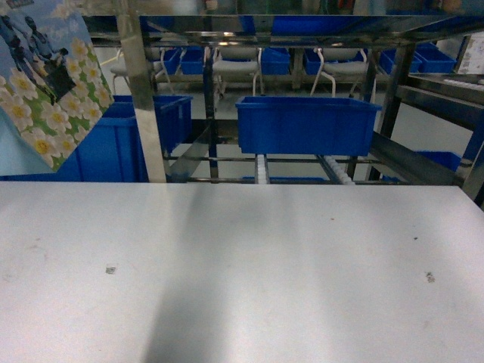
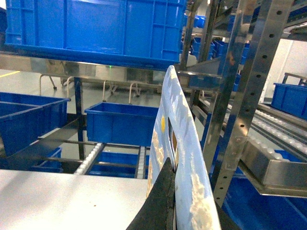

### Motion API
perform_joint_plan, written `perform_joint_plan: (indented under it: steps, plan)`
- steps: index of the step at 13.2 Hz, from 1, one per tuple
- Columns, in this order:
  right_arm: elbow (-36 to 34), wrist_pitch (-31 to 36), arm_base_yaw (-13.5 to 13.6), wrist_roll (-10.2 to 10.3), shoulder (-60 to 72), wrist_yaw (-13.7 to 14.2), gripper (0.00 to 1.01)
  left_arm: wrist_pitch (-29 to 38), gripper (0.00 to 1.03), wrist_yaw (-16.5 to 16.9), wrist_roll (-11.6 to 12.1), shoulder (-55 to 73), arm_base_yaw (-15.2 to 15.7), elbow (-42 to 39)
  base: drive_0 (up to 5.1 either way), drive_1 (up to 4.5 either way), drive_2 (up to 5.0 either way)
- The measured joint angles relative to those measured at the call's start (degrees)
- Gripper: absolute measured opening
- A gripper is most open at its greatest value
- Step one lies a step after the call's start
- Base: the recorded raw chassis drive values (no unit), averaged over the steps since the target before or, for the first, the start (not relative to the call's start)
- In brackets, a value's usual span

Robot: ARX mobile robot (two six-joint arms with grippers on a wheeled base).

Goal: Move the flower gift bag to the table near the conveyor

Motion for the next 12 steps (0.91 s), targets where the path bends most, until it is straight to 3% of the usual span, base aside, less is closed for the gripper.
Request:
perform_joint_plan:
  steps: [2, 12]
  plan:
    - [0.0, 0.2, 0.1, 0.0, 0.0, -0.5, 0.02, -0.1, 0.02, -0.4, 0.0, -0.1, 0.5, 0.0, -5.1, 2.38, 2.4]
    - [0.0, 0.0, 0.0, 0.0, 0.0, 0.0, 0.02, 0.0, 0.02, 0.0, 0.2, 0.0, 0.0, 0.0, 0.0, 0.00, 0.0]
